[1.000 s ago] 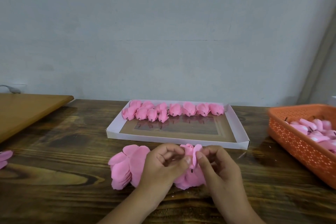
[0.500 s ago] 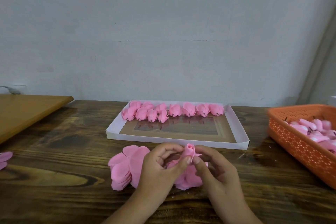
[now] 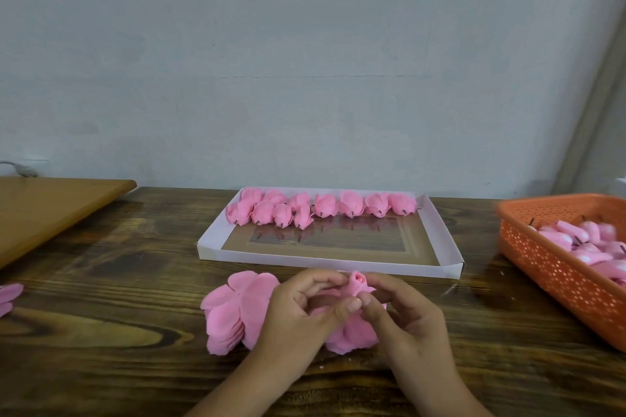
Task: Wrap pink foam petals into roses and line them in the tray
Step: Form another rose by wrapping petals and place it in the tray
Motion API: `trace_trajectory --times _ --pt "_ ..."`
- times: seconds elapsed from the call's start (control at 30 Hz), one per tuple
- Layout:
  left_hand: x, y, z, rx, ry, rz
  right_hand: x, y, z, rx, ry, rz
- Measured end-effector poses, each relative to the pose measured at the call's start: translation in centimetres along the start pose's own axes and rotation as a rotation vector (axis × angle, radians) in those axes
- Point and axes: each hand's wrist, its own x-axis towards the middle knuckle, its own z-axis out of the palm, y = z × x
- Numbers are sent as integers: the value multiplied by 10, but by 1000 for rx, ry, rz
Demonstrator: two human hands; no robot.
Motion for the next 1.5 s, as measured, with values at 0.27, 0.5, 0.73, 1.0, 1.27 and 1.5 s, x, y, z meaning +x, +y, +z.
trace_trajectory --times 0.27,0.5,0.73,1.0,1.27,1.5 --pt "1 -8 -2 240 77 132 1 0 -1 -11 -25 -22" --pt "-3 -7 0 156 -18 26 -1 -2 -1 -130 18 -111" --pt "2 1 1 0 -77 44 -1 3 -1 -114 18 -118" --pt "1 3 1 20 -53 101 -2 -2 1 -60 -24 -102" --pt "0 -2 -1 94 93 210 -2 -7 2 -52 112 76" --pt "1 -1 -3 86 128 257 6 -11 0 150 85 463"
